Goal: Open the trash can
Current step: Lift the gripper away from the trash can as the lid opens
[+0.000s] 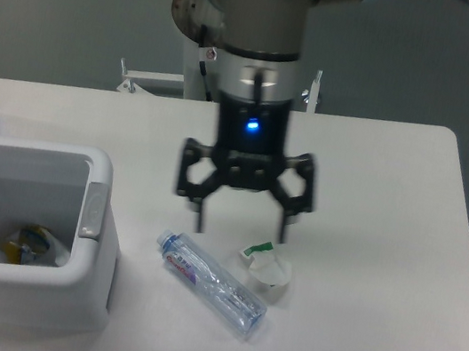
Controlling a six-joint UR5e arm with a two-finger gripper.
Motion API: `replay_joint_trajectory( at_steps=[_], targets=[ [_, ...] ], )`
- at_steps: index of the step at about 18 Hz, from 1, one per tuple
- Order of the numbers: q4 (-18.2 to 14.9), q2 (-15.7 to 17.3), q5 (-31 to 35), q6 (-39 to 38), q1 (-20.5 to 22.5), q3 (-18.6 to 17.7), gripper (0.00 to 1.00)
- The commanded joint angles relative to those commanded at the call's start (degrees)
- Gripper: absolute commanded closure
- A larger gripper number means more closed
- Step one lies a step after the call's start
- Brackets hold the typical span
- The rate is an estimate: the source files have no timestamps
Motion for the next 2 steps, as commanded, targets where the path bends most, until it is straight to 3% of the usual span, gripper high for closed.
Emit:
replay_joint_trajectory(
  at_steps=[2],
  targets=[
    [0.09, 0.0, 1.68, 2.47, 1.4, -1.05, 0.0]
  ],
)
